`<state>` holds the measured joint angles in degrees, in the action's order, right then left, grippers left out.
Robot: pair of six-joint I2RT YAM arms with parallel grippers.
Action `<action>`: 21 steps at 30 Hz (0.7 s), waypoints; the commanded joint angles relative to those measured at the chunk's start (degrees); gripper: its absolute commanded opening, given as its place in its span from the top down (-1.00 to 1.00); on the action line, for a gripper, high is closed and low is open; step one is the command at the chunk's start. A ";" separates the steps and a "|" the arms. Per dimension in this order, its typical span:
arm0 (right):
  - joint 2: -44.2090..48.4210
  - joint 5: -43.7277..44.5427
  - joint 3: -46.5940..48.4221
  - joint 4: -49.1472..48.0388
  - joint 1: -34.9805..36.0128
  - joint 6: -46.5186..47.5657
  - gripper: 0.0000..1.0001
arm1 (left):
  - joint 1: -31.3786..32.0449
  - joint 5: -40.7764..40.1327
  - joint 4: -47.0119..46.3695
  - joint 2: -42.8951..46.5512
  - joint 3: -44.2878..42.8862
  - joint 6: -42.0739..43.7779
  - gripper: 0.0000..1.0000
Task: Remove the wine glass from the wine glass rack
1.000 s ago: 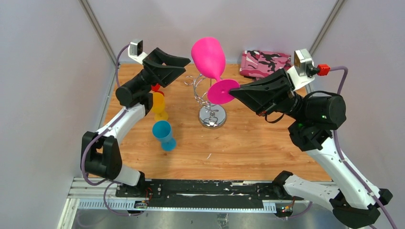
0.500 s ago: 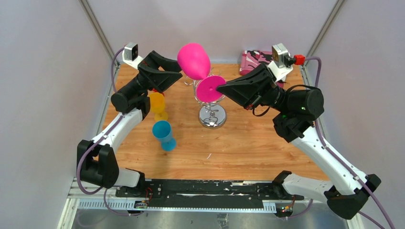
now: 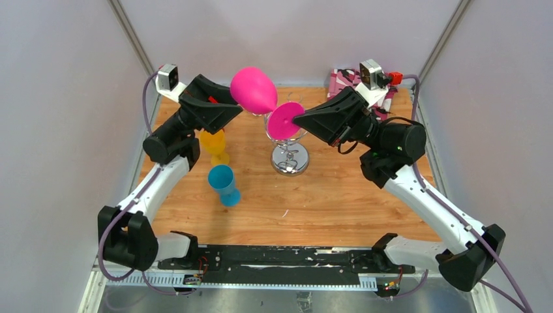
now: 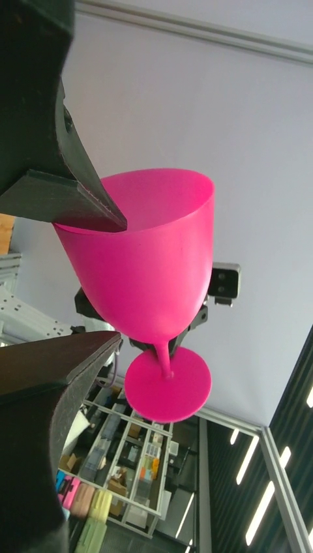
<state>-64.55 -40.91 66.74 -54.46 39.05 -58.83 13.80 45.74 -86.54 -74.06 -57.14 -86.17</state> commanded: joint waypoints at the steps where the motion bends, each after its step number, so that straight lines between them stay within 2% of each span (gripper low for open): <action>1: -3.40 -1.06 -2.14 -13.62 -3.59 -10.80 1.00 | 0.17 0.19 -4.11 6.70 2.44 -0.65 -0.21; 5: -9.70 -1.01 -1.41 -24.99 -5.90 -22.19 1.00 | 0.17 0.40 -4.14 11.27 4.70 -0.10 -0.13; 10: -19.13 -0.54 2.28 -33.90 -6.24 -32.92 1.00 | 0.17 0.90 -4.07 13.05 5.44 -1.18 0.11; 16: -24.29 -0.92 3.72 -36.24 -6.15 -37.52 1.00 | 0.17 1.11 -4.10 13.74 5.79 -1.35 0.42; 21: -24.68 -0.73 3.15 -36.95 -5.99 -38.00 1.00 | 0.17 1.41 -4.08 13.43 6.08 -1.41 0.67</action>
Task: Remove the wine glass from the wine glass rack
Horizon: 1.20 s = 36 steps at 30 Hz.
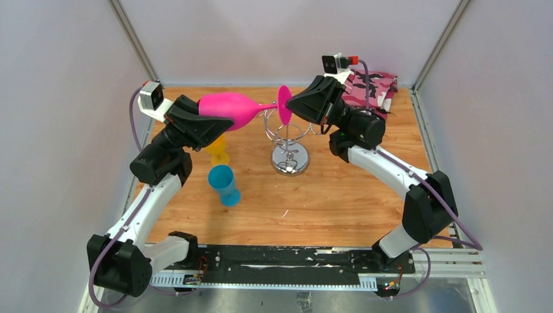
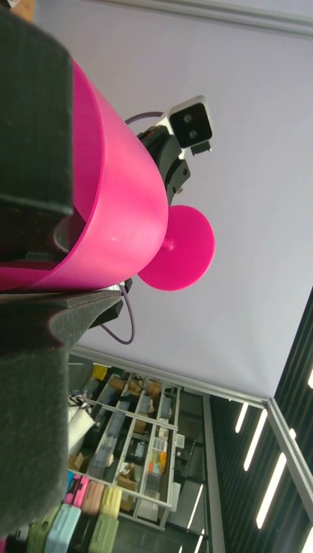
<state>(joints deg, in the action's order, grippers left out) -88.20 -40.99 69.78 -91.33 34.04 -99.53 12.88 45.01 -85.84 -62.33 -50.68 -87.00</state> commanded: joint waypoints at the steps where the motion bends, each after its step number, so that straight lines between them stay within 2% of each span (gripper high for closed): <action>1: -0.87 -0.66 -0.02 -0.03 -1.04 2.79 1.00 | 1.09 2.20 -4.77 1.61 -0.39 -0.62 0.71; 6: 0.39 -0.76 -0.92 0.04 -1.09 3.64 1.00 | 1.05 2.20 -4.76 1.23 -0.22 -0.70 1.00; 8: 1.16 -0.76 -1.64 0.34 -1.13 4.24 1.00 | 1.00 1.78 -4.72 1.04 -0.32 -0.78 1.00; 9: 1.81 -0.69 -2.25 0.49 -1.17 4.69 0.93 | 1.00 1.53 -4.52 0.85 -0.49 -0.92 1.00; 11: 2.97 -0.42 -3.56 0.90 -1.49 5.76 0.64 | 0.92 1.08 -2.28 0.81 -1.51 -0.42 1.00; 12: 3.62 -0.41 -4.12 1.32 -1.72 6.31 0.39 | 0.84 0.98 0.21 1.10 -2.18 0.93 1.00; 15: 5.67 -0.14 -6.58 2.37 -3.14 7.61 -0.38 | 0.75 0.23 14.95 4.80 -4.56 10.82 1.00; 16: 6.28 -0.02 -7.44 2.54 -3.64 7.76 -0.57 | 0.74 -0.45 22.12 6.37 -5.77 15.75 1.00; 20: 8.33 0.15 -10.36 2.52 -5.80 7.33 -0.85 | 0.75 -7.66 51.47 11.54 -14.03 37.44 1.00; 24: 9.18 0.09 -12.75 1.94 -7.62 6.29 -0.94 | 0.74 -18.98 74.66 11.06 -24.63 50.94 1.00; 27: 9.08 -0.13 -14.51 0.43 -8.92 4.74 -0.95 | 0.80 -29.99 94.76 5.96 -36.06 58.27 1.00; 36: 9.80 -2.15 -17.85 -0.08 -12.80 3.16 -0.95 | 0.74 -55.42 127.62 -22.14 -70.38 66.30 1.00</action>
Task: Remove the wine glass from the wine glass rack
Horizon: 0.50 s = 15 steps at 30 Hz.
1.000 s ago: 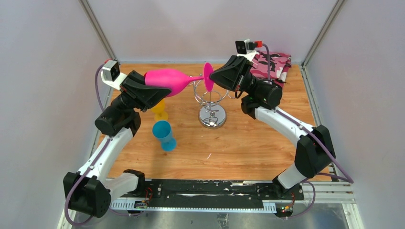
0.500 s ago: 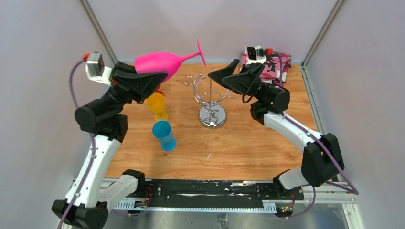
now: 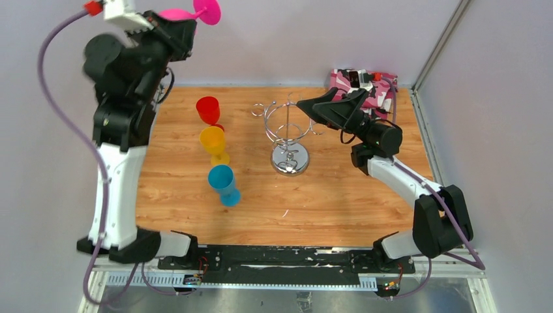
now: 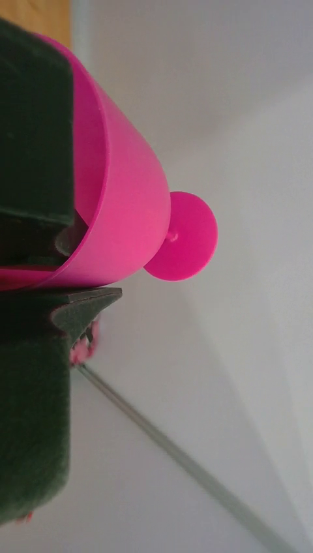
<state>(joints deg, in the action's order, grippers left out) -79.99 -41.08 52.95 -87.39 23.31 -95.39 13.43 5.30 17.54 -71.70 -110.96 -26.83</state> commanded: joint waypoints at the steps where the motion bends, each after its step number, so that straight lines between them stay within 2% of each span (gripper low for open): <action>1: 1.64 -2.48 -1.20 -3.95 -2.52 -1.02 -0.96 | 0.15 -18.25 27.24 -15.78 -14.30 6.71 1.00; 3: 1.76 -3.29 -1.46 -3.91 -3.49 -1.17 -0.95 | -0.65 -21.58 30.74 -20.90 -20.69 6.85 1.00; 5: 1.76 -3.92 -1.99 -3.90 -4.46 -1.41 -0.95 | -4.10 -19.22 32.31 -24.28 -23.65 4.98 1.00; 10: 1.05 -5.50 -2.45 -3.97 -6.57 -1.86 -0.95 | -9.55 -18.47 33.57 -29.28 -26.92 2.20 1.00; 15: -0.72 -6.70 -1.90 -4.01 -7.95 -1.99 -0.95 | -11.89 -19.79 33.50 -32.57 -28.78 1.99 1.00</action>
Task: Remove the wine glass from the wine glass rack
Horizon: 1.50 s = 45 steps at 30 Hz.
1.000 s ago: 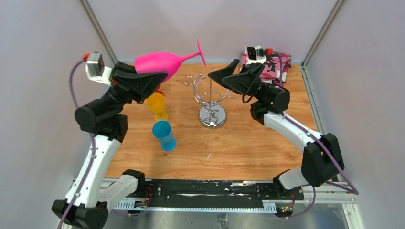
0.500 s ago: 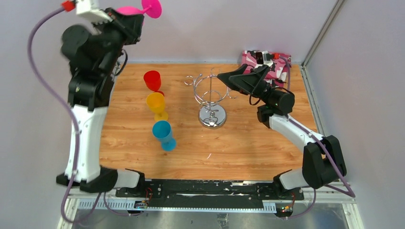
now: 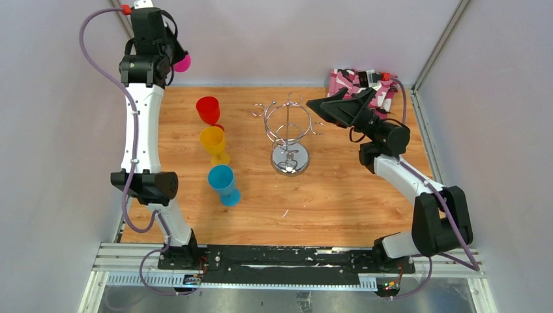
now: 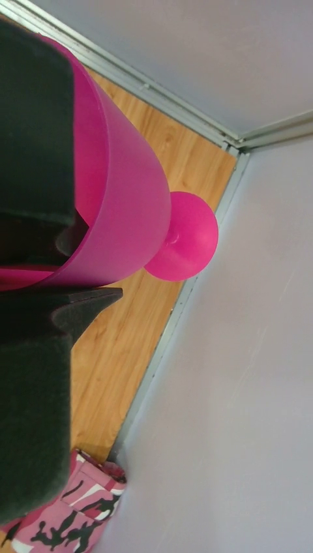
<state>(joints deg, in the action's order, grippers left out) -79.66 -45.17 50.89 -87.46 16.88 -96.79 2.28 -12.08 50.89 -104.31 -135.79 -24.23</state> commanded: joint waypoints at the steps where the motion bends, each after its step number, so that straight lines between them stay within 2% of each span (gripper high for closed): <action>1: -1.41 -2.71 0.17 -3.95 -1.70 -0.52 -0.95 | -0.85 -3.17 0.17 -0.44 -4.04 -0.45 1.00; 10: -3.65 -3.22 -0.58 -3.90 -2.53 -0.03 -0.94 | -1.12 -11.78 0.17 -3.26 1.75 0.31 1.00; 28: -6.36 -3.70 -1.28 -3.95 -3.92 0.18 -0.94 | -4.29 -8.29 -0.51 -13.79 4.91 -0.88 1.00; 40: -8.05 -3.79 -1.32 -3.92 -4.49 0.11 -0.94 | -3.94 -8.83 -1.93 -12.00 7.05 -0.08 1.00; 43: -8.06 -3.83 -1.29 -3.94 -4.48 0.02 -0.95 | -2.90 -12.71 -1.86 -10.74 7.08 1.77 1.00; 45: -7.99 -3.87 -1.32 -3.95 -4.49 0.03 -0.94 | 0.27 -16.40 -1.85 -9.74 7.11 3.40 1.00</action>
<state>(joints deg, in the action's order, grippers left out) -87.64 -47.62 50.13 -87.44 13.34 -96.88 -0.99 -21.58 50.26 -118.41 -128.77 -23.75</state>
